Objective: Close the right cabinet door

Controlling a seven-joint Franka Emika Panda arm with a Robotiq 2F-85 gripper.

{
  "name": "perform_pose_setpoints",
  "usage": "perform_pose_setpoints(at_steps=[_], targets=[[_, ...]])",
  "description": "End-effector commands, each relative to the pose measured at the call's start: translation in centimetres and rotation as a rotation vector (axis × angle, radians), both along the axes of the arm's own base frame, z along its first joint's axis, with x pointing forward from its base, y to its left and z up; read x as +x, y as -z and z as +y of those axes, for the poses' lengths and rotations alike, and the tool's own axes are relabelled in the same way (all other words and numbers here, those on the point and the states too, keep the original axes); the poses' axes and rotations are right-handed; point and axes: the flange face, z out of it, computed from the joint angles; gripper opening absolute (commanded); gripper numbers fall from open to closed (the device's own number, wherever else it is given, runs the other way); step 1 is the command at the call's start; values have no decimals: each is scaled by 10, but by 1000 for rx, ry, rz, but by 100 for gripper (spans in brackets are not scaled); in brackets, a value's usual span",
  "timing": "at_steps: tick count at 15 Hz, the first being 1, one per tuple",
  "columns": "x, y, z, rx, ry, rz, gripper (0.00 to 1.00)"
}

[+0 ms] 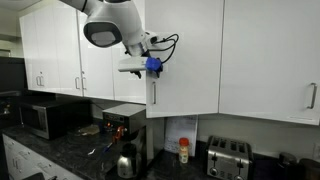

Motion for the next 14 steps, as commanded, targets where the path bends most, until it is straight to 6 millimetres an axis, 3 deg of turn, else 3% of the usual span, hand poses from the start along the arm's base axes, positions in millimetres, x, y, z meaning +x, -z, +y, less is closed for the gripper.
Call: perform_pose_setpoints(at_steps=[1,14], targets=[[20,3,9,-17,18,-13,100],[56,-12,46,-29,10,-10,100]])
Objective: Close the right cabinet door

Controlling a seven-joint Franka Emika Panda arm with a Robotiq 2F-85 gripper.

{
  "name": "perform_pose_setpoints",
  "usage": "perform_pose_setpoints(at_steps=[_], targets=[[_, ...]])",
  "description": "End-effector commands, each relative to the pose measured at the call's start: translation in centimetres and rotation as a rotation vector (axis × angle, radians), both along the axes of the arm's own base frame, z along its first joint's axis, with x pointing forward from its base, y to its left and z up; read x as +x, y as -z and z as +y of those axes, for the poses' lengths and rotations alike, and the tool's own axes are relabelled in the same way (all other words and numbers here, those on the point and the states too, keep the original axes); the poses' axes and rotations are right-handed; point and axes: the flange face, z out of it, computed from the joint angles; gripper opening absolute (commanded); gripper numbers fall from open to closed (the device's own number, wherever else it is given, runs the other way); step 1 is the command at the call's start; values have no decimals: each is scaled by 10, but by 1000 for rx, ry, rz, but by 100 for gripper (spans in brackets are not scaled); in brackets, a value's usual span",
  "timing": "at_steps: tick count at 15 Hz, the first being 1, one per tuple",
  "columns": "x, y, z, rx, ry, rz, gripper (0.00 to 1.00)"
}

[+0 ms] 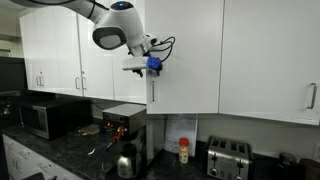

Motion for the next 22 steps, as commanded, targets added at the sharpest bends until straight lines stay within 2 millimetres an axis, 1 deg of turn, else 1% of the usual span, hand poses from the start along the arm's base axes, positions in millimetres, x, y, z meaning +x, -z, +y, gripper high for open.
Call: perform_pose_setpoints(at_steps=[1,5,7,9,11,14,17,18,22], targets=[[16,-5,9,-4,7,-11,100],[28,-10,24,-14,-3,-14,100],[38,-6,28,-53,-5,29,100],[41,0,23,-133,33,97,100],[35,-2,6,-207,87,190,100],[17,-21,-10,-301,147,301,100],[-9,-51,-23,-354,193,430,100],[-20,-64,-27,-363,210,473,100],[-68,-97,-48,-413,309,641,100]])
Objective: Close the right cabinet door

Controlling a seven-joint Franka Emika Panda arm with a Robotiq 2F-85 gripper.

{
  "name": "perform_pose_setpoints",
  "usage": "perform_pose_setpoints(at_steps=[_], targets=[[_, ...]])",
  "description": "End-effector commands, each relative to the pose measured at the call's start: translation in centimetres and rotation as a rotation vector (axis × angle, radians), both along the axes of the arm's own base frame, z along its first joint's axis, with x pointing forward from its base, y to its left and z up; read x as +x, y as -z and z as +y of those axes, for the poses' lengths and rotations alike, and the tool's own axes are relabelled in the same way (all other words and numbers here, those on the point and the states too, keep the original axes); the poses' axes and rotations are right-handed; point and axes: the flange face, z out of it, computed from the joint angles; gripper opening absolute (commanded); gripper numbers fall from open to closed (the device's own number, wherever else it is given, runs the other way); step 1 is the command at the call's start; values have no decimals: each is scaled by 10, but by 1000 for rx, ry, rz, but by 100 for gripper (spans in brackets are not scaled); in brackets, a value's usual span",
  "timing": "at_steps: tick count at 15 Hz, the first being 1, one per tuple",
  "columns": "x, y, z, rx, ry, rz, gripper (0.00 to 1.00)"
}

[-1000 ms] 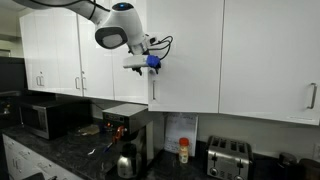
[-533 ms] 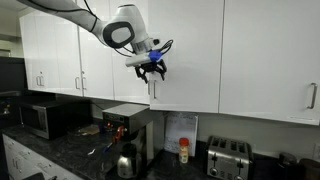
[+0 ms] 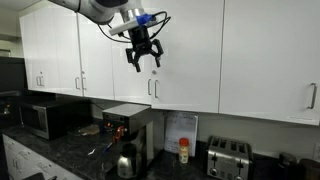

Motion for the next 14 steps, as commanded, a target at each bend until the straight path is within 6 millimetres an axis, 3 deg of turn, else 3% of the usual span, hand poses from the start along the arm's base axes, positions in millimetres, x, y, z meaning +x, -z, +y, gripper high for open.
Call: perform_pose_setpoints(at_steps=[1,4,9,14], targets=[[-37,-27,-19,-31,90,115,100],[-71,-42,-23,57,166,175,100],[-102,-46,-16,224,303,313,100],[-105,-43,-13,225,304,318,100]])
